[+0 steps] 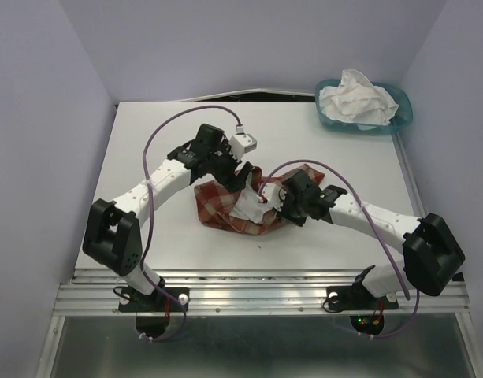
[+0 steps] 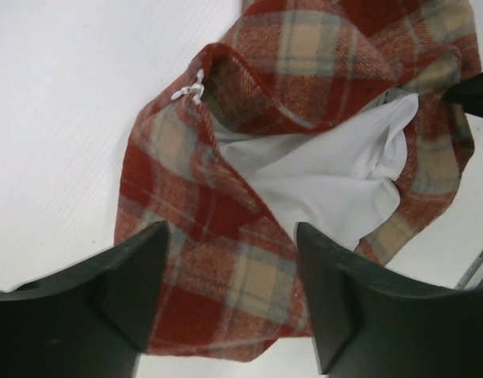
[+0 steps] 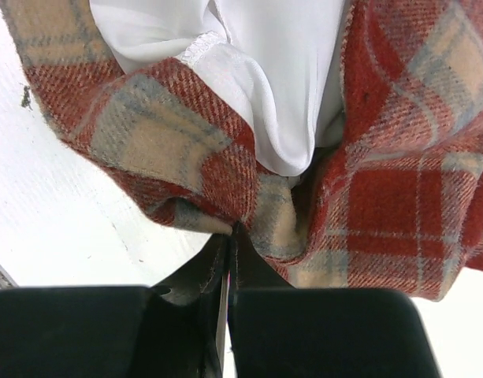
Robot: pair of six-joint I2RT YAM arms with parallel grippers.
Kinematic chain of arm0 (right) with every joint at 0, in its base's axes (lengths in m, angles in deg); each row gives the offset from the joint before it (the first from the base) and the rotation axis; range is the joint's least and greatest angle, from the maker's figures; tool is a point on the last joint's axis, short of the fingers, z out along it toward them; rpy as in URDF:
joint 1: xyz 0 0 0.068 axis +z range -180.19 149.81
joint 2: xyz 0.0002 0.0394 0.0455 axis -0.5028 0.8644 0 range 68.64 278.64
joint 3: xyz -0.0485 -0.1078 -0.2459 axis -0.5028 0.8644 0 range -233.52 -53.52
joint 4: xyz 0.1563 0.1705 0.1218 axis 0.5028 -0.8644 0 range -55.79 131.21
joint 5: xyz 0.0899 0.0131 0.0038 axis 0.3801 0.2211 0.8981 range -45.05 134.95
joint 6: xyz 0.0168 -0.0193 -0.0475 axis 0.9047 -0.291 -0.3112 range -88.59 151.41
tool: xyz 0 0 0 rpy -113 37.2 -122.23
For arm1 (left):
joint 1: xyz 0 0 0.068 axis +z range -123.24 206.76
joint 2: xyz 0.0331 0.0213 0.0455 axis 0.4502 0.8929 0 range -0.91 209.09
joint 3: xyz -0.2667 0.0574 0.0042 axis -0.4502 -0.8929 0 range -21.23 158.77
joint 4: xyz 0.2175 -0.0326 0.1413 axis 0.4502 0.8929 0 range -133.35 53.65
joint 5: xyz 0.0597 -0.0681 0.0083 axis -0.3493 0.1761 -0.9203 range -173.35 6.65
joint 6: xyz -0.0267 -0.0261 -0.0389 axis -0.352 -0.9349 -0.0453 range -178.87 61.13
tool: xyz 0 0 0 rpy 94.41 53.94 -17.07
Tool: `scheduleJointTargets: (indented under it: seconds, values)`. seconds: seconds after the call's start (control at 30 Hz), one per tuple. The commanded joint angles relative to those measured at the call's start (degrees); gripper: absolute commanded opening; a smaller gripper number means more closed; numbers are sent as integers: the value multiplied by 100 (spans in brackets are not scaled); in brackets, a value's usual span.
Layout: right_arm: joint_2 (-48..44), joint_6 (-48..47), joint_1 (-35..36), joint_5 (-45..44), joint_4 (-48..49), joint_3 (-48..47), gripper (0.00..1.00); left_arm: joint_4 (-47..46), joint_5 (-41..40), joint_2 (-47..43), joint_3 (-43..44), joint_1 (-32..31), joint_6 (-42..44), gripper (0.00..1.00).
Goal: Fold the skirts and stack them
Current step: Flatten the skirt out
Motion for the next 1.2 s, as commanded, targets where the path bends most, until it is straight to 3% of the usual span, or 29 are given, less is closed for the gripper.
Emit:
scheduleJointTargets:
  seconds: [0.0, 0.27, 0.4, 0.53, 0.7, 0.9, 1.17]
  values:
    - [-196, 255, -56, 204, 76, 16, 1, -507, -136, 224, 85, -242, -763, 89]
    - [-249, 677, -267, 301, 85, -37, 7, -605, -542, 207, -354, -366, -1186, 87]
    - [-310, 914, -399, 406, 76, -10, 16, -456, -1209, 57, -644, -507, -1124, 84]
    - [-415, 1046, -618, 459, 76, 34, 45, -218, -1649, -30, -829, -515, -1010, 77]
    - [-512, 976, -803, 459, -47, -10, 49, -95, -2220, -425, -908, -515, -957, 73]
    - [-486, 1318, -1067, 678, -372, -423, 53, 291, -2344, -707, -750, -515, -957, 72]
    - [287, 2145, -1067, 898, -443, -1091, 54, 441, -2599, -804, -996, -515, -948, 66]
